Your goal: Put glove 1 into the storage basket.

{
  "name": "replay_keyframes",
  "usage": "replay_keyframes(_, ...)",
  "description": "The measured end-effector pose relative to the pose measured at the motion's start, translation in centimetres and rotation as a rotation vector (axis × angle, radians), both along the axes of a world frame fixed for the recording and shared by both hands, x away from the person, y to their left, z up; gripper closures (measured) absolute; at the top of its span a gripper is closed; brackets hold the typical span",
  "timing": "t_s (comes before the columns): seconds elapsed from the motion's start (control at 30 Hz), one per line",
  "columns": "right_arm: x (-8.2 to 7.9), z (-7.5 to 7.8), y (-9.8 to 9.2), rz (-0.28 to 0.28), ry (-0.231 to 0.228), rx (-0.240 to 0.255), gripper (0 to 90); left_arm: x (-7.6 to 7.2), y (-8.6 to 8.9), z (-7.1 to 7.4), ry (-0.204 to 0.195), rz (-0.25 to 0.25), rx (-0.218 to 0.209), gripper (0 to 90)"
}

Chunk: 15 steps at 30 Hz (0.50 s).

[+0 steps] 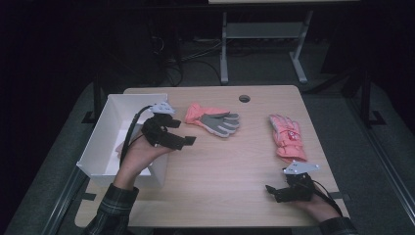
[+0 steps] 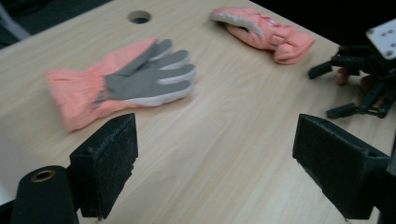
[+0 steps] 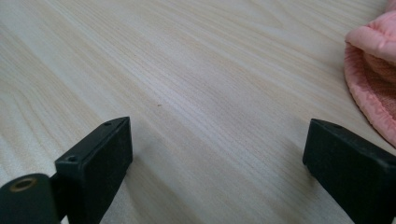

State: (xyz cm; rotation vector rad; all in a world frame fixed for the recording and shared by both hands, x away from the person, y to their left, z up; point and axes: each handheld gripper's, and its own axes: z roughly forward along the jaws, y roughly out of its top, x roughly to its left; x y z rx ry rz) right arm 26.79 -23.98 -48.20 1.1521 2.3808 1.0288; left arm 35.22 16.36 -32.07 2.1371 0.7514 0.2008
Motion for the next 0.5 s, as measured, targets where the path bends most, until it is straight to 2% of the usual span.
replay_keyframes(0.13, 0.0, 0.0, 0.0, 0.000, 0.000, 0.000, 7.7, -0.2, -1.6, -0.6, -0.012, -0.017, 0.013, 14.2)
replay_keyframes(0.23, 0.0, 0.0, 0.0, 0.000, 0.000, 0.000, 7.7, -0.3, -2.5, -0.9, -0.036, -0.032, 0.027, 17.4)
replay_keyframes(0.33, 0.0, 0.0, 0.0, 0.000, -0.001, 0.001, 7.7, 0.1, -3.4, -1.6, -0.042, -0.031, 0.048, 26.3)
replay_keyframes(0.5, 0.0, 0.0, 0.0, 0.000, 0.000, 0.000, 7.7, 0.7, -5.0, -2.8, -0.049, -0.008, 0.094, 51.3)
